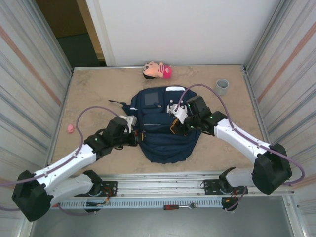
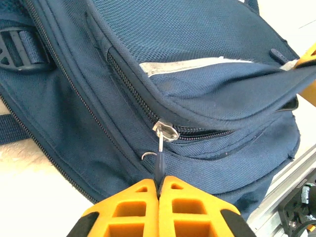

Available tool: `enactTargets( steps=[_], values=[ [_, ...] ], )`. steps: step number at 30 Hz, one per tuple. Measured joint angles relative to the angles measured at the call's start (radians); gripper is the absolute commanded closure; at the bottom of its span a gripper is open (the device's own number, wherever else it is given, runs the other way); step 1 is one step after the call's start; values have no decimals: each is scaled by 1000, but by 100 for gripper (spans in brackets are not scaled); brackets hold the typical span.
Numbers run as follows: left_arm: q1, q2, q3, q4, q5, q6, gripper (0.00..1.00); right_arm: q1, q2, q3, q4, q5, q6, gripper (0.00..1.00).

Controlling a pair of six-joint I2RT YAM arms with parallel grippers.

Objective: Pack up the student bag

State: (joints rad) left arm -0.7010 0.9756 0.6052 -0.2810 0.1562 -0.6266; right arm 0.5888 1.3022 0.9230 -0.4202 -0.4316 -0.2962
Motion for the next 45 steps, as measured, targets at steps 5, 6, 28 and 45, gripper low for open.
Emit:
enactTargets(
  steps=[5,6,28,45],
  values=[
    [2,16,-11,25,19,11,100,115,6,11,7,133,4,42],
    [2,19,-11,31,23,14,100,137,13,19,10,155,6,40],
    [34,24,-11,36,-10,17,100,255,151,108,77,284,-47,100],
    [129,58,6,134,92,89,86,159,-39,50,46,107,-162,100]
  ],
)
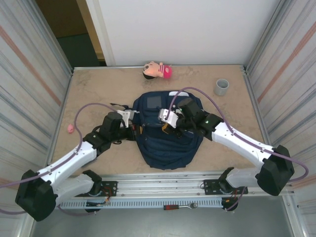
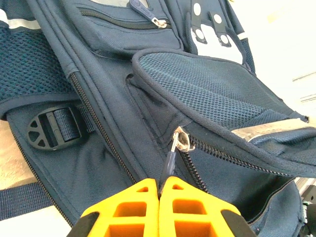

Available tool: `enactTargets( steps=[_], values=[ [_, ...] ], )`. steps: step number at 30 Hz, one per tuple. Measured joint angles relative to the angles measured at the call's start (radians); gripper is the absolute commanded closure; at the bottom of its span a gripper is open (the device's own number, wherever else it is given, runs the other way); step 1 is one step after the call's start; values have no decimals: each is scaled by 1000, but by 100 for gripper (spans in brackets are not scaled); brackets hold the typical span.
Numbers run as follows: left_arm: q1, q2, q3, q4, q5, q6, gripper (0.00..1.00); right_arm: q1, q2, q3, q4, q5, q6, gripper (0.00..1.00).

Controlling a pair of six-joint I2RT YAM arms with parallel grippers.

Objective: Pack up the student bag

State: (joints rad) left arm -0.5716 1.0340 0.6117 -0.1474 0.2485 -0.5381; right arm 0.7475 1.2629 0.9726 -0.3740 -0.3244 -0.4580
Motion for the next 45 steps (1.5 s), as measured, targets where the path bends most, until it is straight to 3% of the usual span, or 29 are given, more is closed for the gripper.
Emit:
enactTargets(
  steps=[5,9,17,26,34,39,44,45],
  values=[
    [44,36,17,-26,-71,-11,48,-22,-28,-14,-18,-20,0,100],
    [55,0,16,-66,-105,-27,35,-30,-45,-26,-21,-43,0,100],
    [55,-134,16,-80,-115,-26,27,-16,-25,-29,-21,-82,0,100],
    [55,-144,36,-87,-28,228,24,6,27,-24,0,-127,0,100],
    [55,-147,40,-86,-56,246,18,45,137,45,8,-164,-8,100],
    [79,-136,43,-115,-101,195,16,38,162,58,18,-195,-14,85],
    [141,-133,49,-154,-116,121,14,11,157,58,86,-243,28,50],
    [150,-133,51,-159,-116,111,14,10,151,58,95,-242,53,47]
  ],
)
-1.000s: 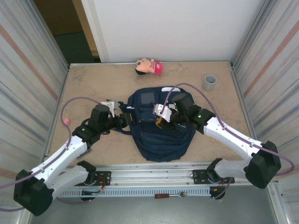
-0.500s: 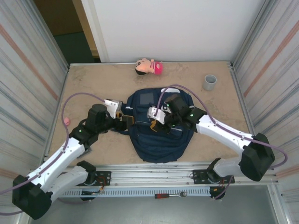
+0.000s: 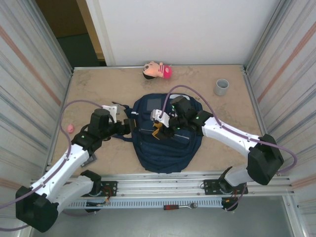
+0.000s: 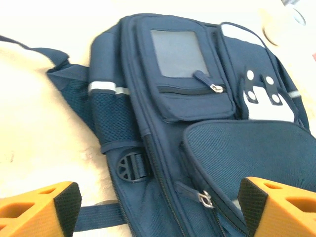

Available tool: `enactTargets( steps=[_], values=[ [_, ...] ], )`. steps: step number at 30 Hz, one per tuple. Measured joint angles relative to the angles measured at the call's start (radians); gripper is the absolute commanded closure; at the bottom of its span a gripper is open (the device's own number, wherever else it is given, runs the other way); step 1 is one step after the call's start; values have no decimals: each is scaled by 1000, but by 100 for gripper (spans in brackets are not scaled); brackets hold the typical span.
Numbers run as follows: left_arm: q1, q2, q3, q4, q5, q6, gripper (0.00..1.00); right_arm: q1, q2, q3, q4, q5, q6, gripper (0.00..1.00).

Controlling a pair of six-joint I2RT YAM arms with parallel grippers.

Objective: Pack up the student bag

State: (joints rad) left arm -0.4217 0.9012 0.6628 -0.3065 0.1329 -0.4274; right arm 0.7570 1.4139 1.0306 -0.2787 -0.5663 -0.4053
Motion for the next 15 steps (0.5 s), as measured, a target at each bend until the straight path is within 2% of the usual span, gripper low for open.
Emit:
enactTargets(
  steps=[3,6,11,15],
  values=[
    [15,2,4,-12,1,-39,14,-10,-39,-3,27,26,102,40],
    [15,18,4,-14,16,-76,14,-24,-113,-30,48,92,251,41],
    [15,89,-2,34,92,-140,15,-68,-272,-185,85,298,560,42],
    [12,197,-20,109,173,-190,17,-147,-360,-334,47,441,786,41]
  ],
)
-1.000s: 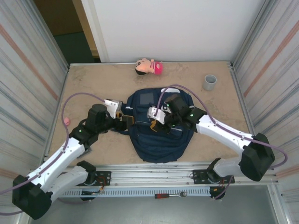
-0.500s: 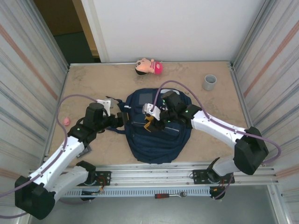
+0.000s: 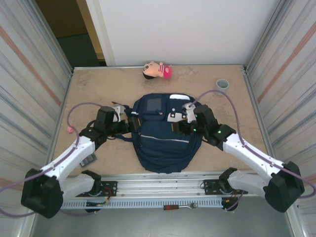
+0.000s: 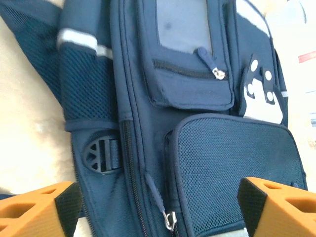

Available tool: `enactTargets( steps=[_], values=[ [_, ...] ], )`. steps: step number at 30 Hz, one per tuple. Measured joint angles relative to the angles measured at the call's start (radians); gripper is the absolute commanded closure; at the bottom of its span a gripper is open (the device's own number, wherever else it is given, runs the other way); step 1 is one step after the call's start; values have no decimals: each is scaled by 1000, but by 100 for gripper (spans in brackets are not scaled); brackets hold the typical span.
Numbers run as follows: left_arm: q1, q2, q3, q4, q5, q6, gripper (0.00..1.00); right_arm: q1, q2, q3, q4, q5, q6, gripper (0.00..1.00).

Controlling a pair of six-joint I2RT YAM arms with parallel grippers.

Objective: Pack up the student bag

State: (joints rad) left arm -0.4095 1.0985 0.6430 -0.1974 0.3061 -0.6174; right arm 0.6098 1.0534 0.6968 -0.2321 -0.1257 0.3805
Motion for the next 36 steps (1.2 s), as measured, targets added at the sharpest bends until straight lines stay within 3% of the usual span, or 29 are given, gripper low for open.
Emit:
enactTargets(
  steps=[8,14,19,27,36],
  values=[
    [-61,182,-12,72,36,-81,22,-71,-133,-220,-53,152,277,41],
    [-105,277,4,117,32,-110,23,-119,-118,-261,3,124,323,41],
    [-119,308,26,139,29,-145,23,-174,-12,-239,57,65,314,41],
    [-116,273,65,45,-26,-224,16,-212,86,-153,82,27,257,34],
    [44,61,66,-194,-101,-357,14,-231,89,6,6,19,174,29]
  ],
)
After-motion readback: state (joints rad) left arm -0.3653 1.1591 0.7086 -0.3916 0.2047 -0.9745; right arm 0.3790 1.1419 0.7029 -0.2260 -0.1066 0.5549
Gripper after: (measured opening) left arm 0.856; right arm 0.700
